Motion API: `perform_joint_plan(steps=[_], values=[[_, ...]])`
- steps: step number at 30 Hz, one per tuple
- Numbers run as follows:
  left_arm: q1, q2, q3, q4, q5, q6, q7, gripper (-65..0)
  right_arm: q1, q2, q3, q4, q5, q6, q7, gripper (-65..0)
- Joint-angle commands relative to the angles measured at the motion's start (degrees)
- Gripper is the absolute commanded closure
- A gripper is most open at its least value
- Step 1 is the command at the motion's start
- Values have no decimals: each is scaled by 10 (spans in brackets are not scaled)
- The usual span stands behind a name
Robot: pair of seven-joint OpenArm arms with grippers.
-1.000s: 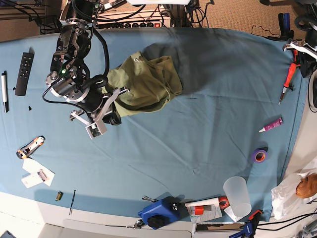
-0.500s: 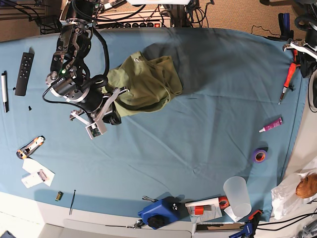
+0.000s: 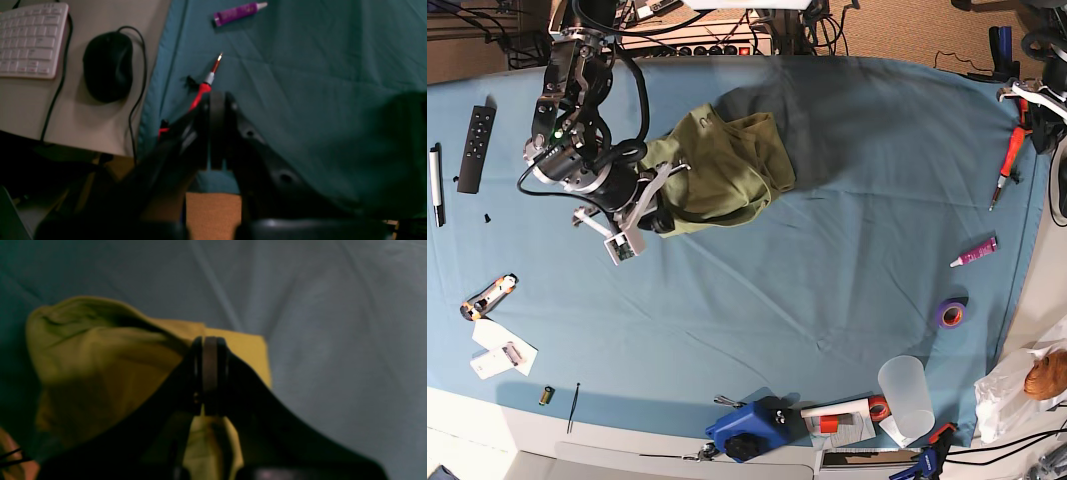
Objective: Layout the t-shirt on the table in an organized manner, then fold the t-shirt properly
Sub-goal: 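Release the bundle and raise the right gripper away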
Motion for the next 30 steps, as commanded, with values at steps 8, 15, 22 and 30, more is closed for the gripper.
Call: perform_joint_plan(steps=[8, 15, 22, 30], values=[[12, -20, -4, 9, -41, -3, 20, 0, -59, 2, 1, 105, 15, 2, 8, 0], [18, -23, -4, 9, -113, -45, 39, 0, -140, 2, 1, 185, 15, 1, -5, 0], [19, -47, -4, 9, -119, -47, 43, 0, -194, 2, 1, 209, 15, 1, -22, 0], [19, -120, -2, 9, -120, -47, 25, 0, -224, 2, 6, 209, -19, 0, -40, 0]])
